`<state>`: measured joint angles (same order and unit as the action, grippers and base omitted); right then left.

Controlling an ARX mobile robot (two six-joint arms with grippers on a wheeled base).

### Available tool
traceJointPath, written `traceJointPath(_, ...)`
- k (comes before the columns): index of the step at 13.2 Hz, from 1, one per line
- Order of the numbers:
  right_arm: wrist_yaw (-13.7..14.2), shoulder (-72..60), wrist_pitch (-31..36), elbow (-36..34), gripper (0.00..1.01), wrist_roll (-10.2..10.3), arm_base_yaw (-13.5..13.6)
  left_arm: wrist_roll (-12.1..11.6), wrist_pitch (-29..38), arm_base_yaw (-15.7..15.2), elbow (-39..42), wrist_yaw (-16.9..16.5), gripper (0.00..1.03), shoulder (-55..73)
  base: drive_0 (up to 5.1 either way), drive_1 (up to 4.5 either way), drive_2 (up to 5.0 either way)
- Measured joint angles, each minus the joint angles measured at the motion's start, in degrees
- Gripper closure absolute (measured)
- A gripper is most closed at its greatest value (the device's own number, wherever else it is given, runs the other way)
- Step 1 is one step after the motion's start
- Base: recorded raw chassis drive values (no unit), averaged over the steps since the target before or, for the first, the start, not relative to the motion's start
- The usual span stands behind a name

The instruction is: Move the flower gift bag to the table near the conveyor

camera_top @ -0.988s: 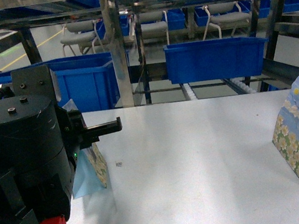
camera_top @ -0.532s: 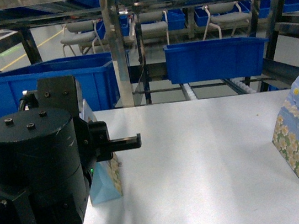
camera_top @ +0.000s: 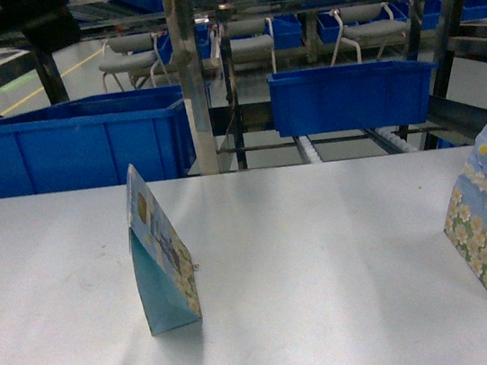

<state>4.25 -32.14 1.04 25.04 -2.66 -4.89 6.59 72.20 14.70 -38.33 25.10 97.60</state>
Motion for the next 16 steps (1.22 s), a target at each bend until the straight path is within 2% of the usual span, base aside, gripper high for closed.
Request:
traceJointPath(3,0.00,0.00,0.00,0.00,0.03,0.00,0.00,0.46,-6.56,-3.98,2.01,-12.26,0.05,-7.37,0.0,0.00,0.0)
traceJointPath(4,0.00,0.00,0.00,0.00,0.03,0.00,0.00,0.39,-8.74,-4.61,2.12,-14.86,0.05,-10.10,0.0,0.00,0.0)
traceJointPath(6,0.00,0.00,0.00,0.00,0.03,0.00,0.00,-2.38,-13.05,-5.99,1.88,-20.61,0.05,-14.84,0.0,0.00,0.0)
traceJointPath(7,0.00,0.00,0.00,0.00,0.03,0.00,0.00,-4.17,-15.96,-6.03,1.49,-21.70,0.05,-15.78,0.0,0.00,0.0)
traceJointPath(8,0.00,0.00,0.00,0.00,0.03,0.00,0.00,-5.20,-15.93,-6.08,1.44,-21.75,0.05,-16.02,0.0,0.00,0.0)
traceJointPath(10,0.00,0.00,0.00,0.00,0.03,0.00,0.00,-5.64,-15.96,-6.08,1.42,-21.77,0.05,-16.04,0.0,0.00,0.0)
traceJointPath(11,-2.01,0.11,2.38,-0.55,0.06,0.24,-0.35,-5.70,-16.02,-6.08,1.40,-21.90,0.05,-16.04,0.0,0.00,0.0)
traceJointPath(12,-8.35,2.47,8.50,-3.63,0.21,1.27,-1.05,-5.77,-27.71,-6.14,1.05,-18.14,0.17,-19.67,0.0,0.00,0.0)
traceJointPath(13,-5.86,5.18,9.29,-7.32,0.35,1.68,2.58,-5.77,-31.06,-7.15,5.16,-18.01,0.31,-24.52,0.0,0.00,0.0)
traceJointPath(14,-5.25,6.27,9.66,-10.29,0.50,1.77,5.31,-5.77,-29.77,-8.17,10.23,-18.32,0.46,-27.96,0.0,0.00,0.0)
traceJointPath(16,-4.28,9.40,10.25,-14.01,0.78,1.81,4.87,-5.77,-28.37,-9.49,17.38,-19.67,0.73,-32.04,0.0,0.00,0.0)
